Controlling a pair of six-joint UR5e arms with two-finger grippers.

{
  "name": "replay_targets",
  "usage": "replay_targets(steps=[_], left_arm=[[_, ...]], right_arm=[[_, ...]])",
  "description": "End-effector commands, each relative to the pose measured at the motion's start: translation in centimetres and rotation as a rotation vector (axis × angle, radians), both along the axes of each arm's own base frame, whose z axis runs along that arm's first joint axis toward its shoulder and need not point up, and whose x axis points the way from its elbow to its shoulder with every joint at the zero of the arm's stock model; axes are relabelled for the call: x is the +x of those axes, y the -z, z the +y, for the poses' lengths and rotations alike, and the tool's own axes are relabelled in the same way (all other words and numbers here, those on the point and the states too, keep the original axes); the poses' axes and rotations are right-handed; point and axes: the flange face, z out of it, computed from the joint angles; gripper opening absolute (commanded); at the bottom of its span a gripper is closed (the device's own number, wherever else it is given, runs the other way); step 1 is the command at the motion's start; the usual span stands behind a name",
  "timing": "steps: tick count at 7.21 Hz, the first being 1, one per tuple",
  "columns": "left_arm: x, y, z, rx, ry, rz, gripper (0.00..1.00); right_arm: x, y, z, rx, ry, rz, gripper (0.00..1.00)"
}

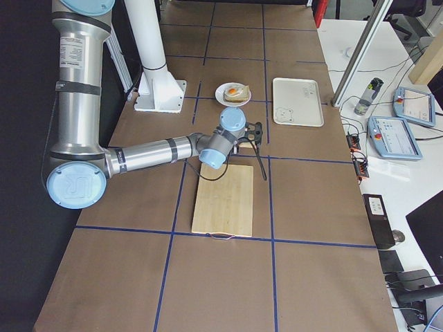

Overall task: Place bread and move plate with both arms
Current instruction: 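Lift the bread with the right gripper and carry it toward the plate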

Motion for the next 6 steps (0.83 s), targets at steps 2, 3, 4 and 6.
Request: replay_targets(steps=[2,3,4,6], left_arm=[[0.0,0.0,0.0,0.001,0.000,0.000,1.00],[0.0,0.0,0.0,0.000,0.000,0.002,1.00],[0.1,0.1,0.0,-0.001,-0.002,0.020,1.00],[0.2,0.0,0.0,-0.002,-0.003,0.023,1.00]], right_arm=[[-9.0,11.9,-1.8,-0.057,0.002,-0.134,0.00],[-12.5,15.9,-1.9,-0.049,-0.010,-0.147,0.00],[-17.8,19.0,0.0,-0.049,-0.043,-0.166,0.00],[-26.2,22.0,4.9,-0.023,-0.115,-0.175,0.00]])
